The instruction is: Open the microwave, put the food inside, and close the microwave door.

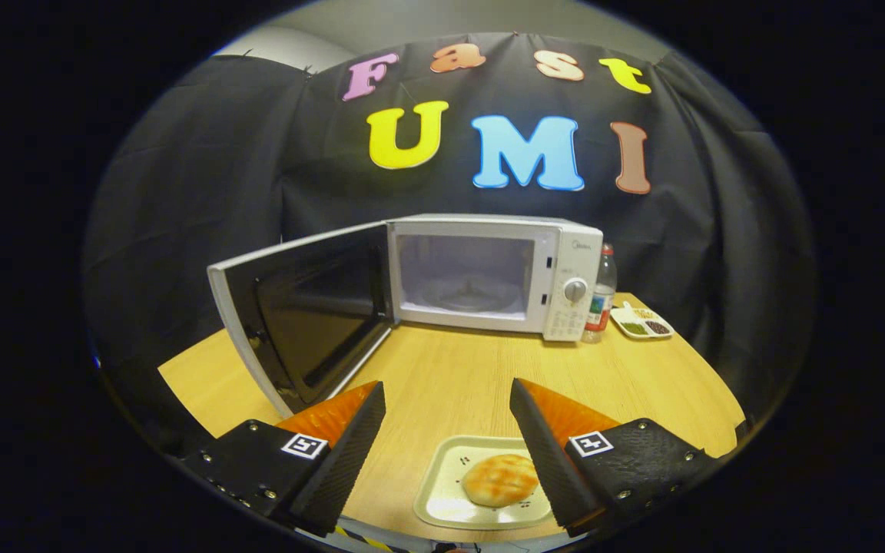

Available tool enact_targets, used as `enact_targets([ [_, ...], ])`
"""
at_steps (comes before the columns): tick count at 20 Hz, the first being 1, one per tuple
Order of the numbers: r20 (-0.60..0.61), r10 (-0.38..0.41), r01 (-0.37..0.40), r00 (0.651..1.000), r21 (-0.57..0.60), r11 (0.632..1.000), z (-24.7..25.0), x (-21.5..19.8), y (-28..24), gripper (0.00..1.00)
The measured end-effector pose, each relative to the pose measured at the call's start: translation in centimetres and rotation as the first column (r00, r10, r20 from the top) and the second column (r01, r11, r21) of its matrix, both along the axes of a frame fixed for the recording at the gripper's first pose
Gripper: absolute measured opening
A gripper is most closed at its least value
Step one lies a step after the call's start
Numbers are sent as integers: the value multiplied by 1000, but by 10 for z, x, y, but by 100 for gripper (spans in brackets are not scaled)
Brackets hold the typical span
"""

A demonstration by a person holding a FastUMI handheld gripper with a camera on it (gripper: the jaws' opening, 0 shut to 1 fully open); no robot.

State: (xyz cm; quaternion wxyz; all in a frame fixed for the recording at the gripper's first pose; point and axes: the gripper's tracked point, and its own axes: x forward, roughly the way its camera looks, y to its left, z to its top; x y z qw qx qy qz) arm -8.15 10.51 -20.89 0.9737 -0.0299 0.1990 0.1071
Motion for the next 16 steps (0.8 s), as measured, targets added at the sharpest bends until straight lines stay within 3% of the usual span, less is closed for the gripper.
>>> enact_targets([
  [7,-181,-132,118,975,-89,989,-70,1,-41,99],
  [11,-258,-166,141,952,-111,984,-94,0,-52,99],
  [16,-380,-175,165,908,-60,984,-126,-17,-56,99],
])
